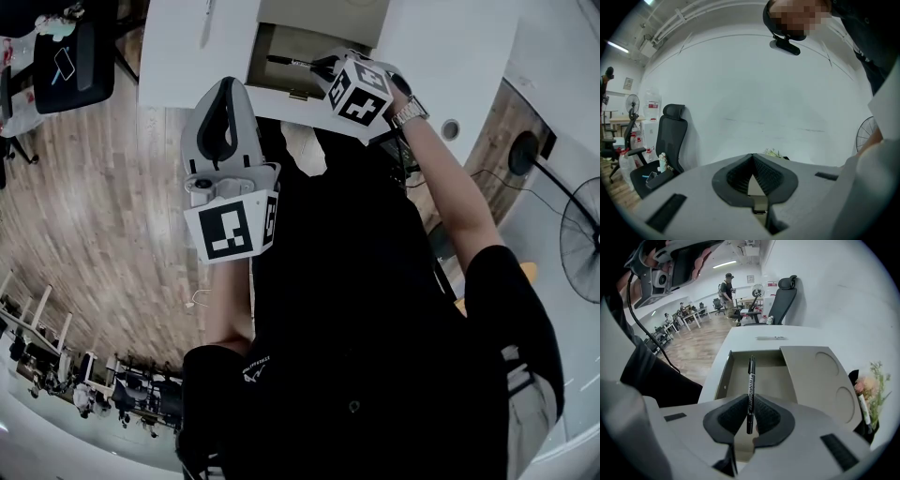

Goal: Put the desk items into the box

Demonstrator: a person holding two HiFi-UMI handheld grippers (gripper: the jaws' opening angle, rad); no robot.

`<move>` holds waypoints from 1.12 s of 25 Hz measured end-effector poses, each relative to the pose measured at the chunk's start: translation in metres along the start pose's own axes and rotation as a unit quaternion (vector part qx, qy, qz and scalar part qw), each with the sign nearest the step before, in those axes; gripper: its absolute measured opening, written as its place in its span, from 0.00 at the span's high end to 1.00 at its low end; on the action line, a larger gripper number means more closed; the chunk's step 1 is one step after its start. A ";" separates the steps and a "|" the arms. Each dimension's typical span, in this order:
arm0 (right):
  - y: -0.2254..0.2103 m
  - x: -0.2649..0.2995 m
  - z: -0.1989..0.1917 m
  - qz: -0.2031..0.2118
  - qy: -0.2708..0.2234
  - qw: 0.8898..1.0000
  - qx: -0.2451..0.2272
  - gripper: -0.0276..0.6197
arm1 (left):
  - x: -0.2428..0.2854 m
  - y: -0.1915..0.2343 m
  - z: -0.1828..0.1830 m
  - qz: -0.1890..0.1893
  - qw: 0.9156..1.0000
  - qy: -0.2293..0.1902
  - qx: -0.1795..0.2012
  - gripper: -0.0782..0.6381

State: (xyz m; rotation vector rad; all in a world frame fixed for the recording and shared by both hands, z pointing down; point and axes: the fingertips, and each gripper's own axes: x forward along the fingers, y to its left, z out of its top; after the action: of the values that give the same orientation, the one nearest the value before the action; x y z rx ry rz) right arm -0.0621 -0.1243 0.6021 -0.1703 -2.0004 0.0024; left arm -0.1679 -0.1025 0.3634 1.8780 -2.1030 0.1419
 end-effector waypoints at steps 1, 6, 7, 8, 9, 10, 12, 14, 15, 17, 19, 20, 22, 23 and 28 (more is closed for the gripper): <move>0.000 0.003 -0.002 0.000 0.003 1.000 0.003 0.90 | -0.001 0.000 -0.001 0.001 1.000 0.001 -0.001 0.88; 0.004 0.014 -0.011 0.008 0.018 1.000 0.011 0.90 | -0.007 0.002 -0.004 0.010 1.000 0.004 -0.003 0.88; 0.005 0.016 -0.013 0.009 0.021 1.000 0.010 0.90 | -0.008 0.003 -0.005 0.013 1.000 0.005 -0.004 0.88; 0.006 0.018 -0.014 0.010 0.023 1.000 0.009 0.90 | -0.010 0.004 -0.005 0.015 1.000 0.006 -0.005 0.88; 0.006 0.020 -0.015 0.010 0.026 1.000 0.009 0.90 | -0.011 0.005 -0.006 0.018 1.000 0.006 -0.006 0.88; 0.006 0.022 -0.017 0.009 0.027 1.000 0.010 0.90 | -0.012 0.005 -0.007 0.020 1.000 0.006 -0.006 0.88; 0.006 0.025 -0.020 0.009 0.031 0.999 0.015 0.90 | -0.016 0.004 -0.008 0.023 1.000 0.006 -0.006 0.88; 0.005 0.026 -0.024 0.007 0.035 0.999 0.018 0.90 | -0.020 0.003 -0.010 0.026 1.000 0.006 -0.007 0.88; 0.005 0.027 -0.025 0.005 0.036 0.999 0.020 0.90 | -0.022 0.003 -0.010 0.027 1.000 0.006 -0.008 0.88; 0.004 0.029 -0.026 0.003 0.040 0.999 0.023 0.90 | -0.024 0.006 -0.011 0.030 0.999 0.006 -0.009 0.88; 0.002 0.031 -0.025 0.000 0.043 0.999 0.025 0.90 | -0.026 0.010 -0.011 0.033 0.999 0.006 -0.009 0.88; 0.002 0.032 -0.024 -0.001 0.043 0.999 0.025 0.90 | -0.027 0.012 -0.012 0.035 0.999 0.006 -0.010 0.88; 0.001 0.033 -0.024 -0.001 0.043 0.999 0.027 0.88 | -0.028 0.014 -0.012 0.036 0.999 0.007 -0.010 0.88; 0.001 0.033 -0.024 0.000 0.043 0.999 0.028 0.87 | -0.028 0.015 -0.012 0.036 0.999 0.007 -0.009 0.88; -0.003 0.032 -0.024 -0.005 0.038 0.999 0.035 0.84 | -0.024 0.016 -0.013 0.030 1.000 0.005 -0.006 0.88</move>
State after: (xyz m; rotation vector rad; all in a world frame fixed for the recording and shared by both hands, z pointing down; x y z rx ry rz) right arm -0.0541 -0.1251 0.6416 -0.1138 -1.9229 0.0591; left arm -0.1791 -0.0745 0.3704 1.8035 -2.1494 0.1518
